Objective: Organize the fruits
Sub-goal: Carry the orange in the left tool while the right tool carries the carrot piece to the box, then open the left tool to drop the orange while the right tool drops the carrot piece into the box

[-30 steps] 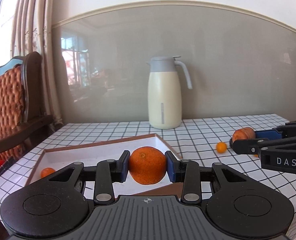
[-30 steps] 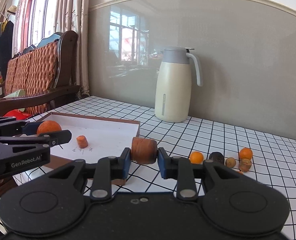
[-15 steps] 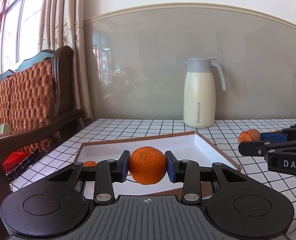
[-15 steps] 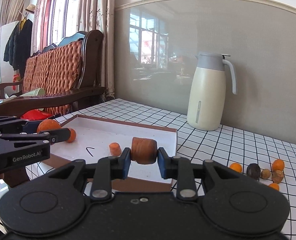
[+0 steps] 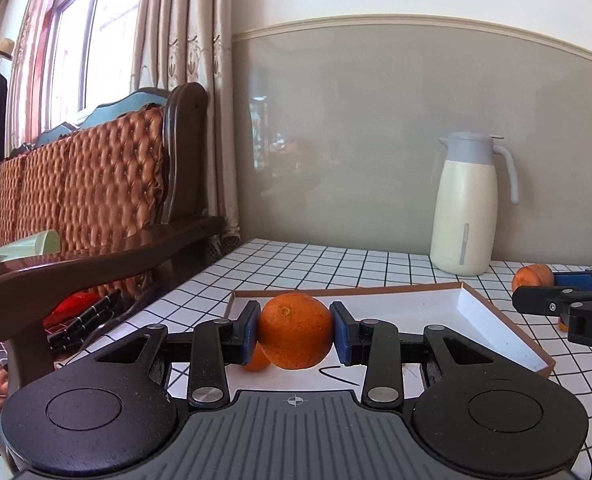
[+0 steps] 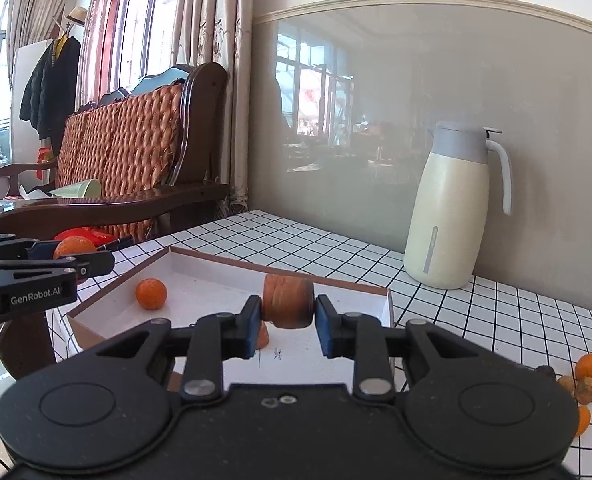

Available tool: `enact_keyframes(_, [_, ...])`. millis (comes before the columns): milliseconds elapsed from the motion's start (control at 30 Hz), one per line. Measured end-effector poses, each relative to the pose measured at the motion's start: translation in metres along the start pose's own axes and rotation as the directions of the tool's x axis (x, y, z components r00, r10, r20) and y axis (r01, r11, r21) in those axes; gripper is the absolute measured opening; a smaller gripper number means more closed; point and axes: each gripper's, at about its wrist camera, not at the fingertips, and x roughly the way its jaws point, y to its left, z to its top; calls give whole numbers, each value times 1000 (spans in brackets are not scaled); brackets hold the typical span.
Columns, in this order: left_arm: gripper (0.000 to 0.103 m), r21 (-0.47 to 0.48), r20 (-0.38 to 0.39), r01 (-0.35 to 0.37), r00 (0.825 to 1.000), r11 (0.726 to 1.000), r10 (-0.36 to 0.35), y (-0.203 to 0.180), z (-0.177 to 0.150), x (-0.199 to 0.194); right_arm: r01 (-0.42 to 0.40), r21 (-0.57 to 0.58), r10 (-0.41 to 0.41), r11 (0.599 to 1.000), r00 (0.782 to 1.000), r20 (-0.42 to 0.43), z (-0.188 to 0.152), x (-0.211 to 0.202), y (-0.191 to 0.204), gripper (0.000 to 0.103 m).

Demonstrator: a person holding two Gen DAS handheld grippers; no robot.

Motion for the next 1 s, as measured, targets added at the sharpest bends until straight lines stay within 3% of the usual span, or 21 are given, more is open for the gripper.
enact_keyframes(400, [38,-1,0,-35,999,999,35,11,14,43,34,45,-34,998,999,4,12,33,-26,20])
enact_keyframes(1000, [38,1,-59,-22,998,1000,22,5,26,115,41,57,-38,998,998,-51,21,90,-45,20])
